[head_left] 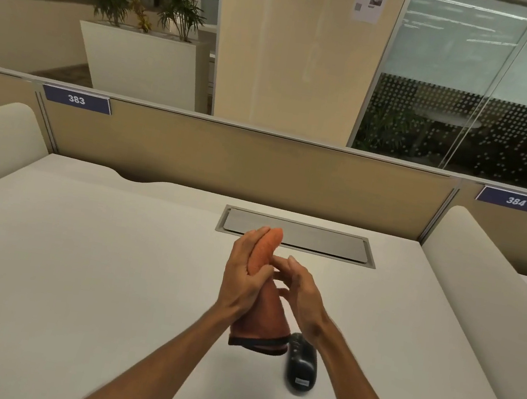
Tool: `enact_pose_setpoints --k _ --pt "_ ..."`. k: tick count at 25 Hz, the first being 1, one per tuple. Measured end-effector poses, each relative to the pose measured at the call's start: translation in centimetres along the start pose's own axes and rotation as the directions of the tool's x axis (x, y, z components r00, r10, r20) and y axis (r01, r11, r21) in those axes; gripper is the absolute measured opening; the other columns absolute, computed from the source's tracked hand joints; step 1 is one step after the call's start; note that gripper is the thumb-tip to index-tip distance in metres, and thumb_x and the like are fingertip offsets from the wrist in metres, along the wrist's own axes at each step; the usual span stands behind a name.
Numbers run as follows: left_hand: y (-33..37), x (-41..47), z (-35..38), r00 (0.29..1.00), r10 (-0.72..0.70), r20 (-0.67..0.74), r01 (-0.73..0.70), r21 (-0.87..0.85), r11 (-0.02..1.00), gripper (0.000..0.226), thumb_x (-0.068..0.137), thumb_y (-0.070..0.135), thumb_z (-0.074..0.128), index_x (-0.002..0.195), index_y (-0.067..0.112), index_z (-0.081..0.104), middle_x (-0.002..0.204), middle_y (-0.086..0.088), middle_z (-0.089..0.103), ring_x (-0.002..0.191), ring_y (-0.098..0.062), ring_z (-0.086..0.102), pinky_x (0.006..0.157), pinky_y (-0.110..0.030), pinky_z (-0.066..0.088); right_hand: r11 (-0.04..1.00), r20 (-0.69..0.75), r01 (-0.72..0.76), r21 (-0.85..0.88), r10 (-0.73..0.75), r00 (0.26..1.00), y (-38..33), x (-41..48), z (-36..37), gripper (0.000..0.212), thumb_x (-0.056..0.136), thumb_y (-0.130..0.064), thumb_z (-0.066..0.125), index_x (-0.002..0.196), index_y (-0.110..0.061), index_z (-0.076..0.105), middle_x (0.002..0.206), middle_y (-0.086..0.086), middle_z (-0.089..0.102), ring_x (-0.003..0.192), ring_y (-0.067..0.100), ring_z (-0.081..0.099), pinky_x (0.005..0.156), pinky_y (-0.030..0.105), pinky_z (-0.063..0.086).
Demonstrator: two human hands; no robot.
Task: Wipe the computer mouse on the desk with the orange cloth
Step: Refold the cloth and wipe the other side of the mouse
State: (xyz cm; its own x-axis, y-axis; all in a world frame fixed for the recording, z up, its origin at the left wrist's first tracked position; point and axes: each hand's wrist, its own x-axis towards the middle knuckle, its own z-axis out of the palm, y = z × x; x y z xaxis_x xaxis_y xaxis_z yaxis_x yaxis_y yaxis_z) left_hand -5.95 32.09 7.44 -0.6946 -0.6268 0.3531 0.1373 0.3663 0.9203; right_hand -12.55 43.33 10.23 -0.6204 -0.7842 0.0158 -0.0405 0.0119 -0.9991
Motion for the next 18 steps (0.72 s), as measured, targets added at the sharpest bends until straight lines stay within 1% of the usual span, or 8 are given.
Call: enact_pose_setpoints --k 2,4,6,8,10,12,15,18 --pt "-0.2 -0.1 0.1 0.998 -0.057 0.036 0.056 0.034 0.998 0.061 0.077 0.026 0.052 0.137 0.037 0.045 0.137 0.009 0.05 0.123 -0.008 0.049 0.108 -0.033 0.042 0.981 -0.059 0.004 -0.193 -0.016 0.998 2.0 -0.4 -1.7 0.054 0.095 -0.055 0.026 0.122 -0.027 0.063 0.126 -0.004 0.063 0.113 0.014 0.06 0.09 0.028 0.051" --pt "-0.4 -0.4 0.4 0.99 -0.103 0.1 0.091 0.118 0.989 0.063 0.078 0.032 0.051 0.14 0.033 0.045 0.14 0.005 0.049 0.121 -0.012 0.05 0.105 -0.032 0.042 0.904 -0.141 -0.04 -0.425 -0.023 0.99 4.9 -1.4 -4.7 0.067 0.086 -0.07 0.028 0.132 -0.029 0.054 0.138 -0.005 0.055 0.126 0.016 0.052 0.105 0.033 0.043" --pt "-0.9 -1.1 0.6 0.972 -0.143 0.189 0.092 0.255 0.963 0.066 0.078 0.04 0.051 0.143 0.034 0.043 0.146 0.002 0.043 0.124 -0.016 0.048 0.101 -0.03 0.039 0.751 -0.135 -0.137 -0.646 0.064 0.989 8.1 -3.2 -7.7 0.073 0.086 -0.076 0.033 0.145 -0.034 0.035 0.154 -0.008 0.035 0.141 0.016 0.034 0.117 0.038 0.025" --pt "-1.5 -2.2 1.0 0.944 -0.195 0.267 0.083 0.378 0.922 0.067 0.077 0.046 0.051 0.143 0.042 0.04 0.151 0.004 0.036 0.128 -0.018 0.046 0.1 -0.031 0.037 0.597 -0.053 -0.144 -0.789 0.167 0.985 10.9 -5.0 -9.8 0.081 0.087 -0.072 0.04 0.153 -0.033 0.014 0.161 -0.011 0.015 0.148 0.013 0.017 0.118 0.034 0.013" --pt "-2.5 -3.4 1.6 0.918 -0.244 0.311 0.079 0.46 0.884 0.068 0.077 0.05 0.05 0.143 0.046 0.037 0.155 0.004 0.029 0.131 -0.022 0.045 0.103 -0.037 0.039 0.527 0.039 -0.075 -0.847 0.203 0.978 12.6 -6.0 -10.5 0.092 0.085 -0.073 0.044 0.154 -0.032 -0.001 0.163 -0.011 0.001 0.15 0.012 0.005 0.118 0.03 0.002" --pt "-3.5 -4.4 2.3 0.892 -0.31 0.33 0.089 0.543 0.835 0.068 0.081 0.054 0.05 0.146 0.045 0.033 0.16 0.001 0.02 0.134 -0.028 0.043 0.107 -0.045 0.039 0.507 0.109 -0.01 -0.862 0.205 0.973 13.3 -6.2 -10.6 0.104 0.08 -0.078 0.047 0.153 -0.029 -0.007 0.163 -0.01 -0.006 0.15 0.011 -0.002 0.117 0.028 -0.005" --pt "-4.6 -5.7 3.3 0.871 -0.38 0.312 0.121 0.613 0.781 0.063 0.091 0.048 0.056 0.148 0.043 0.029 0.163 0.0 0.009 0.136 -0.033 0.039 0.108 -0.048 0.039 0.477 0.163 0.037 -0.878 0.226 0.96 13.9 -6.5 -10.7 0.115 0.074 -0.081 0.052 0.153 -0.024 -0.009 0.163 -0.006 -0.006 0.15 0.012 -0.003 0.12 0.031 -0.005" --pt "-5.2 -6.9 4.2 0.849 -0.414 0.327 0.12 0.644 0.755 0.064 0.092 0.046 0.055 0.149 0.043 0.025 0.164 0.0 0.003 0.139 -0.033 0.032 0.108 -0.049 0.038 0.461 0.177 0.057 -0.885 0.222 0.959 15.0 -6.8 -10.7 0.121 0.07 -0.084 0.054 0.153 -0.022 -0.009 0.163 -0.004 -0.004 0.15 0.013 -0.003 0.121 0.034 -0.007"
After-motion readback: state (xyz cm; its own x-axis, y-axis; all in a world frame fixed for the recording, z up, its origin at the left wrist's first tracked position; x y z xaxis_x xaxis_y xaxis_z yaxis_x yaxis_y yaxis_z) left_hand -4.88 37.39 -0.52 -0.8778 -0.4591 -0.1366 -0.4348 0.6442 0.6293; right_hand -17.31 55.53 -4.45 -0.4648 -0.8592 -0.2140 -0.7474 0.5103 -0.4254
